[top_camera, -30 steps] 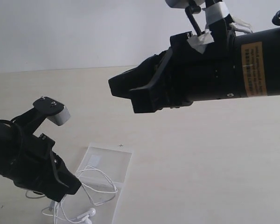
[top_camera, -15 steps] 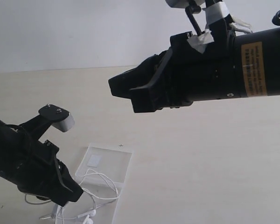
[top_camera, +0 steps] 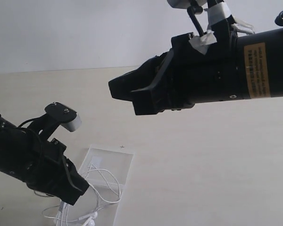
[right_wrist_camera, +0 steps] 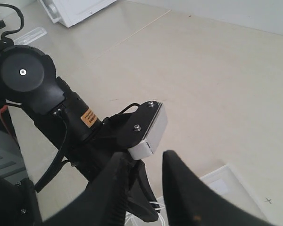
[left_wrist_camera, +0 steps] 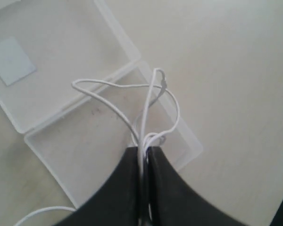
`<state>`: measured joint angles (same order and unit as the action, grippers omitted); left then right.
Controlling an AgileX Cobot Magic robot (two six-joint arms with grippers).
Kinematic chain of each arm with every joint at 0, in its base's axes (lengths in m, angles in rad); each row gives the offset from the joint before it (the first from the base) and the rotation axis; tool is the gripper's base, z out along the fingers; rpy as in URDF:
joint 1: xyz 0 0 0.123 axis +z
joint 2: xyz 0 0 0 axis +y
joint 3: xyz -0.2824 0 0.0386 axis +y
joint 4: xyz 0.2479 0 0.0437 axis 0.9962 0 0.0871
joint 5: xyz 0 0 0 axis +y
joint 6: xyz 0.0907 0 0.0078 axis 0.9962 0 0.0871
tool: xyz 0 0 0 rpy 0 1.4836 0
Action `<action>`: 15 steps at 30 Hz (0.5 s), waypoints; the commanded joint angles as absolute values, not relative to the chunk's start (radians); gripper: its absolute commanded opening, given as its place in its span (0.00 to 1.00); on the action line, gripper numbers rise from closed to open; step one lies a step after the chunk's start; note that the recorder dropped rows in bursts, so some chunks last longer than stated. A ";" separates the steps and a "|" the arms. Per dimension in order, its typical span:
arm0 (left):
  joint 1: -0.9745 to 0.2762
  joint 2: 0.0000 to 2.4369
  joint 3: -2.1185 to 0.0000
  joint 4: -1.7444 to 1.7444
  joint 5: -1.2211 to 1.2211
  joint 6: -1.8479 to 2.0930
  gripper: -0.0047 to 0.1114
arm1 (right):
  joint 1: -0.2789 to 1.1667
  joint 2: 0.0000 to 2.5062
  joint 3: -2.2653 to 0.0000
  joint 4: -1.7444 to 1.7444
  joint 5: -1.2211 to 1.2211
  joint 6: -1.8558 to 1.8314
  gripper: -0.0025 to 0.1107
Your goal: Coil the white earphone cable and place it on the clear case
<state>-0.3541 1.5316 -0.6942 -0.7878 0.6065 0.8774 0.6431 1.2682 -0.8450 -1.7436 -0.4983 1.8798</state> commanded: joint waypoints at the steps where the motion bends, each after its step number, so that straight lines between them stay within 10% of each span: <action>1: -0.359 1.549 -0.691 -0.799 0.578 0.878 0.04 | 0.639 1.271 -0.844 -1.744 -0.504 1.887 0.25; 15: -0.360 1.607 -0.691 -0.826 0.577 0.883 0.04 | 0.639 1.271 -0.844 -1.744 -0.504 1.888 0.25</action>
